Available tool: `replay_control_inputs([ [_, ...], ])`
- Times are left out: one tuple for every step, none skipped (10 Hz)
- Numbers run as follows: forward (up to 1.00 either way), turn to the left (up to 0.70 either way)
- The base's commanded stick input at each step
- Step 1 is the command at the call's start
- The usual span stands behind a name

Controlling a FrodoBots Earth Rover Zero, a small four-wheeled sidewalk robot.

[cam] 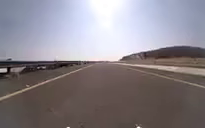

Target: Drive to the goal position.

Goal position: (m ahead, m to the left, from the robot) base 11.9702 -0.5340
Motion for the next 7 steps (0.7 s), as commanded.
replay_control_inputs([
  [0.70, 0.00],
  [0.70, 0.00],
  [0.70, 0.00],
  [0.70, 0.00],
  [0.70, 0.00],
  [0.70, 0.00],
  [0.70, 0.00],
])
